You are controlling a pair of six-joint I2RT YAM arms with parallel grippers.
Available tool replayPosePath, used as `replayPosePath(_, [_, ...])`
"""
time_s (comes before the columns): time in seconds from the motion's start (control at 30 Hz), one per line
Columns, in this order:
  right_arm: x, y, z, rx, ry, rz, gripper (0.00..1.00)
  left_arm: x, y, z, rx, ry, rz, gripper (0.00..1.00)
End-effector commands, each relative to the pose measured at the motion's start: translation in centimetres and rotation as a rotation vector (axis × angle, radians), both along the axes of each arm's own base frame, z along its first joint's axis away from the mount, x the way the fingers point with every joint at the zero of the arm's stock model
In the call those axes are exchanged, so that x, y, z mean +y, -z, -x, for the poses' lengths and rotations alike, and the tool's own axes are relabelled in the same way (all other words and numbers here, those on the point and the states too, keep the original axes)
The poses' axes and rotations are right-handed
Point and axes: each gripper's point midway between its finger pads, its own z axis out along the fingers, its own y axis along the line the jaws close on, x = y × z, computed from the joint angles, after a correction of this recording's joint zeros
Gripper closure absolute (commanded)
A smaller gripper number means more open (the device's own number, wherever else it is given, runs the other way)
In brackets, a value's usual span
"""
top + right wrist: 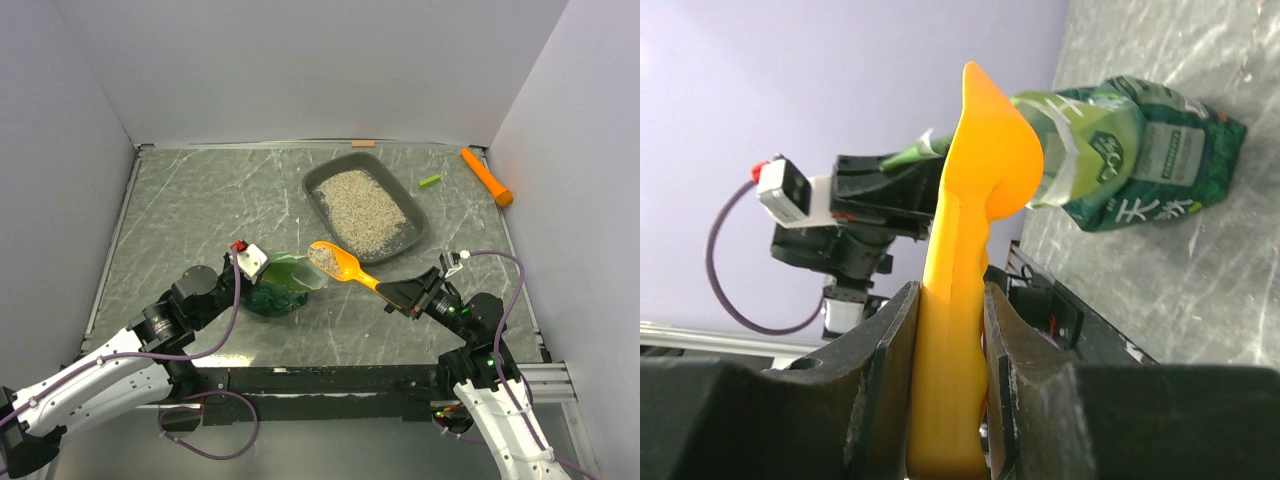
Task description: Fill the litter box with clean litter
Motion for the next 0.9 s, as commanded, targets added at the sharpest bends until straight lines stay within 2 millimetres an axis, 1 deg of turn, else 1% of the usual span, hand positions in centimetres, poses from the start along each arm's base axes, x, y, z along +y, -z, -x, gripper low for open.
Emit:
replayPosePath(0.0, [-0.5, -4.4, -0.4, -0.092, 0.044, -0.056, 1.00, 0.3, -0.8, -0.1, -0.001, -0.026, 0.027, 0.99])
replayPosePath(0.13, [-0.9, -5.7, -1.0, -0.116, 0.087, -0.055, 1.00, 0.3, -0.9, -0.1, -0.003, -0.021, 0.029, 0.99])
replayPosePath(0.23, [-1.1, -5.9, -1.7, -0.107, 0.113, -0.054, 1.00, 0.2, -0.9, 0.0, 0.000, -0.020, 0.030, 0.99])
replayPosePath(0.27, [-1.4, -6.1, -2.3, -0.111, 0.150, -0.058, 1.00, 0.2, -1.0, 0.0, -0.002, -0.020, 0.030, 0.99])
replayPosePath(0.37, [-1.8, -6.1, -3.1, -0.103, 0.190, -0.052, 1.00, 0.3, -0.9, 0.0, -0.001, -0.022, 0.031, 0.99])
replayPosePath(0.43, [-2.0, -6.5, -3.8, -0.124, 0.223, -0.059, 1.00, 0.2, -1.0, 0.0, -0.002, -0.020, 0.033, 0.99])
replayPosePath(0.5, [-2.2, -6.5, -4.8, -0.127, 0.253, -0.065, 1.00, 0.2, -0.8, 0.0, 0.003, -0.019, 0.029, 0.99])
replayPosePath(0.57, [-2.3, -6.0, -5.7, -0.109, 0.274, -0.067, 1.00, 0.2, -0.9, 0.0, 0.002, -0.019, 0.032, 0.99])
replayPosePath(0.6, [-2.4, -6.4, -6.0, -0.126, 0.289, -0.076, 1.00, 0.2, -0.9, 0.0, 0.001, -0.020, 0.029, 0.99])
replayPosePath(0.67, [-3.0, -5.8, -7.3, -0.117, 0.345, -0.058, 1.00, 0.2, -0.9, 0.0, -0.001, -0.020, 0.031, 0.99])
replayPosePath(0.7, [-3.0, -6.2, -7.7, -0.139, 0.357, -0.064, 1.00, 0.2, -0.9, -0.1, 0.000, -0.020, 0.030, 0.99])
replayPosePath(0.73, [-3.3, -5.5, -8.5, -0.127, 0.389, -0.052, 1.00, 0.2, -0.8, -0.1, 0.001, -0.020, 0.029, 0.99])
replayPosePath(0.77, [-3.5, -5.3, -8.9, -0.123, 0.403, -0.047, 1.00, 0.2, -0.8, -0.1, 0.001, -0.019, 0.029, 0.99])
replayPosePath(0.8, [-3.5, -5.6, -9.2, -0.151, 0.413, -0.048, 1.00, 0.2, -0.8, -0.1, 0.001, -0.020, 0.029, 0.99])
replayPosePath(0.83, [-3.8, -4.8, -10.1, -0.130, 0.441, -0.030, 1.00, 0.2, -0.8, -0.1, 0.003, -0.020, 0.027, 0.99])
replayPosePath(0.87, [-3.8, -4.3, -10.5, -0.117, 0.450, -0.021, 1.00, 0.1, -0.6, -0.1, 0.005, -0.019, 0.024, 0.99])
